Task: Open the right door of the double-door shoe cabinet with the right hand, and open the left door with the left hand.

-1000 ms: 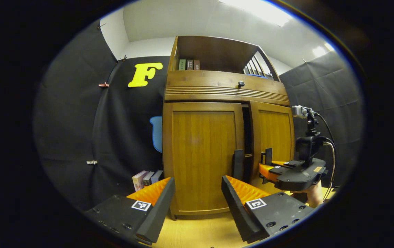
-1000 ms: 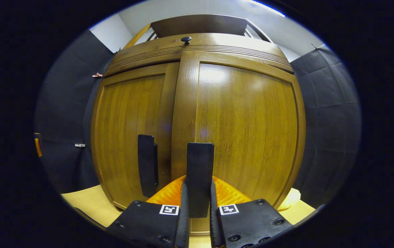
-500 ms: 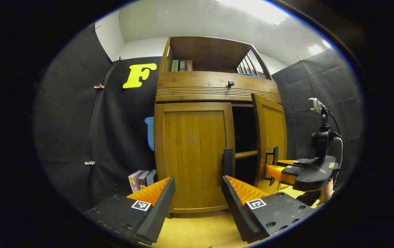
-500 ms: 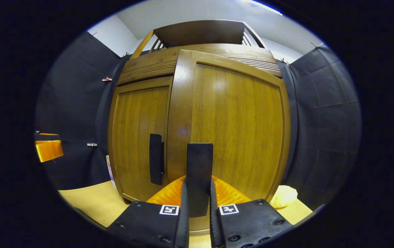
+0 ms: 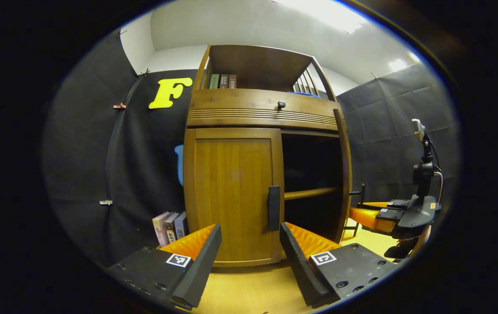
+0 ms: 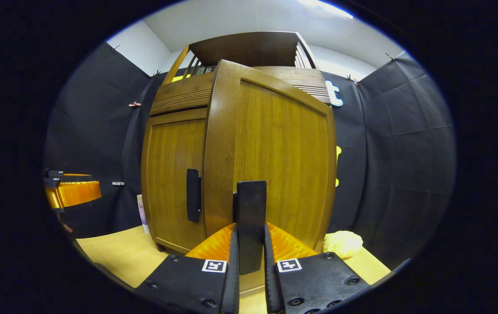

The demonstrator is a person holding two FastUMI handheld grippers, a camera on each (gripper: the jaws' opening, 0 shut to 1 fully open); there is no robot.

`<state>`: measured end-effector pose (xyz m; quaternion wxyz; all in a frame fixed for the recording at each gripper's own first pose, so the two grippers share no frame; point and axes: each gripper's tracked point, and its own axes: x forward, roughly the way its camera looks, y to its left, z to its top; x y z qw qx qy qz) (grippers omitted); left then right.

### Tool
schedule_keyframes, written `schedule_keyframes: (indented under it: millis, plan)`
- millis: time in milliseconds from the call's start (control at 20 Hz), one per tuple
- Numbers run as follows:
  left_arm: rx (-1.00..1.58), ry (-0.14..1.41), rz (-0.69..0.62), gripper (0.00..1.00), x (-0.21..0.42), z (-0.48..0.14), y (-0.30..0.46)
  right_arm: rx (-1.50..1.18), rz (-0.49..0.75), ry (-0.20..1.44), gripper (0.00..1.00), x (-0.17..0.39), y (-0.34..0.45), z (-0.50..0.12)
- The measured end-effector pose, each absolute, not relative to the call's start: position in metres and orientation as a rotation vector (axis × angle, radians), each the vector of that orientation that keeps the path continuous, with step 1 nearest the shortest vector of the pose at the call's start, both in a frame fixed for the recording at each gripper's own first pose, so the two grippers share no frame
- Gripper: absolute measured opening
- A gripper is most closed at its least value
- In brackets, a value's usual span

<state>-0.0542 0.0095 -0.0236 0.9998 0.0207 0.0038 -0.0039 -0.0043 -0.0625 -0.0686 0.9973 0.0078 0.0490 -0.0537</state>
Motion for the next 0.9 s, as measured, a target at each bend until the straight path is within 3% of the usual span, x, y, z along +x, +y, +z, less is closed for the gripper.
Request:
schedule_keyframes:
  millis: [250, 300, 450, 700, 900]
  plan:
    - [0.047, 0.007, -0.046, 0.87, -0.057, -0.026, -0.006, -0.005, -0.166, 0.095, 0.31, -0.029, -0.083, -0.063]
    - [0.044, 0.006, -0.054, 0.84, -0.058, -0.027, -0.009, -0.017, -0.179, 0.093, 0.27, -0.033, -0.088, -0.061]
    - [0.035, 0.008, -0.069, 0.87, -0.059, -0.029, -0.017, -0.021, -0.211, 0.095, 0.31, -0.046, -0.101, -0.058]
    - [0.045, 0.036, -0.087, 0.83, -0.06, -0.045, -0.032, -0.039, -0.262, 0.098, 0.22, -0.064, -0.127, -0.054]
    - [0.041, 0.04, -0.121, 0.85, -0.059, -0.051, -0.049, -0.052, -0.274, 0.084, 0.2, -0.082, -0.142, -0.044]
